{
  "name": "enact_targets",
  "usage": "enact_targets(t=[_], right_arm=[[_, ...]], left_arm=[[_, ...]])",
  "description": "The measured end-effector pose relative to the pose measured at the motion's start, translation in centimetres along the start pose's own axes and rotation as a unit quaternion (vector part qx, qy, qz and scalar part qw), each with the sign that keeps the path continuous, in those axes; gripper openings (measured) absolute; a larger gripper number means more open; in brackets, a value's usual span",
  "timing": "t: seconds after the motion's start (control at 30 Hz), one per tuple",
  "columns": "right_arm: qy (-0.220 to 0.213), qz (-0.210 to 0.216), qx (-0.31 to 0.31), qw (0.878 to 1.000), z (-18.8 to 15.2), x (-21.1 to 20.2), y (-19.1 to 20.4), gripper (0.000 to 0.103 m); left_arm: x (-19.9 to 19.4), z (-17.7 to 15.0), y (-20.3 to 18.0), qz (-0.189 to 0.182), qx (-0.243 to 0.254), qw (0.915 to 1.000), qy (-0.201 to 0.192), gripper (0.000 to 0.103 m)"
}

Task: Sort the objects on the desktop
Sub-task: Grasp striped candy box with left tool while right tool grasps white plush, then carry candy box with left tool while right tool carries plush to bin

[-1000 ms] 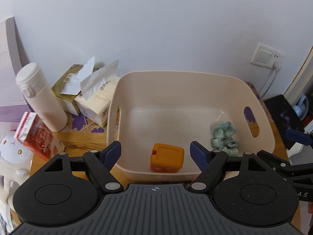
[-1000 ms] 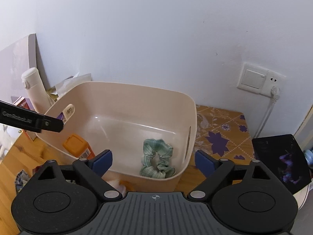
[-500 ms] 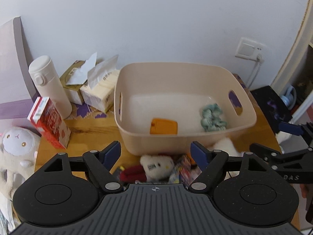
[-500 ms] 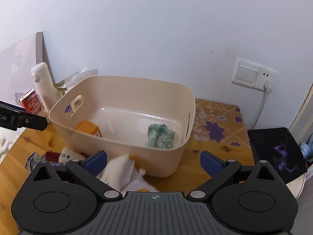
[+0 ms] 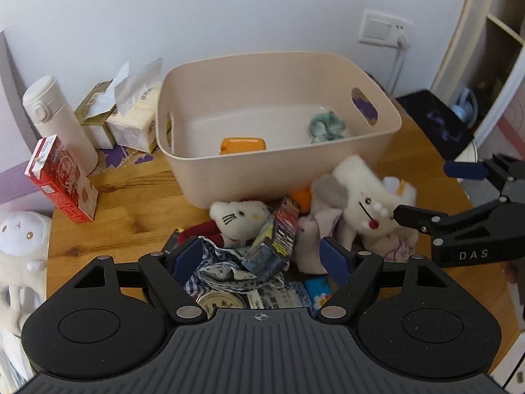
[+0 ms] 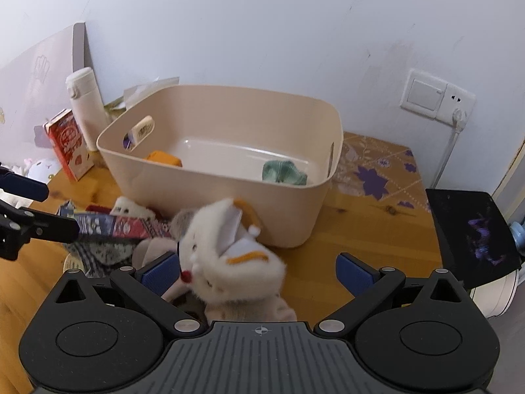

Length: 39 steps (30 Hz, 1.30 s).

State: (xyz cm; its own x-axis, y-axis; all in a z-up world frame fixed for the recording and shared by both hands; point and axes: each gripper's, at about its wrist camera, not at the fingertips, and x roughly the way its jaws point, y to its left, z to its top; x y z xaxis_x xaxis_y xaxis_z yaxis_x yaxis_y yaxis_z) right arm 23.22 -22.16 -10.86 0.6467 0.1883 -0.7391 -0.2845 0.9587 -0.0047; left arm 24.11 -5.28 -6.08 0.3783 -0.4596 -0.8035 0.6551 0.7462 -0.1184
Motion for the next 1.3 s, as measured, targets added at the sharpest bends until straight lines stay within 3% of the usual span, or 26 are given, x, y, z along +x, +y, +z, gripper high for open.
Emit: enact_targets(t=[0.3,0.47,0.6,0.73,0.8,0.93,1.03,1.3], right_arm=[[0.008,0.012,0.002,1.000,-0.6,0.9,-0.1,0.103],[0.012,0.022,0.006,1.000,-0.6,1.7,-0.2,0.102],[0.019,0.033,0.010,0.999,-0.8,2.4,-0.2,0.095],[0.023,0.044,0.013,0.999,-0.9,2.9,-0.3,0.082],[0.026,0.049,0.013,0.998,-0.9,3.1,-0.3,0.071],[0.032,0.061,0.012,0.998,-1.1,3.2,-0.3,0.038],[0.028,0.070,0.015,0.997,-1.1,2.8,-0.4,0.023],[0.021,0.070,0.016,0.997,-1.5,1.4,-0.1,0.017]], left_arm=[[1.1,-0.2,-1.5,-0.002,0.060,0.9981,-0.013,0.079],[1.9,0.0,-1.8,0.000,0.076,0.9971,-0.010,0.064],[2.7,0.1,-1.8,0.004,0.086,0.9963,-0.004,0.055],[3.6,0.2,-1.9,-0.004,0.097,0.9953,0.007,0.036],[3.7,0.3,-1.9,-0.013,0.098,0.9951,0.010,0.033],[3.5,0.2,-2.3,-0.033,0.107,0.9937,0.004,0.028],[3.4,0.2,-2.5,-0.036,0.113,0.9929,0.007,0.026],[2.6,-0.1,-1.7,-0.067,0.104,0.9923,0.012,0.025]])
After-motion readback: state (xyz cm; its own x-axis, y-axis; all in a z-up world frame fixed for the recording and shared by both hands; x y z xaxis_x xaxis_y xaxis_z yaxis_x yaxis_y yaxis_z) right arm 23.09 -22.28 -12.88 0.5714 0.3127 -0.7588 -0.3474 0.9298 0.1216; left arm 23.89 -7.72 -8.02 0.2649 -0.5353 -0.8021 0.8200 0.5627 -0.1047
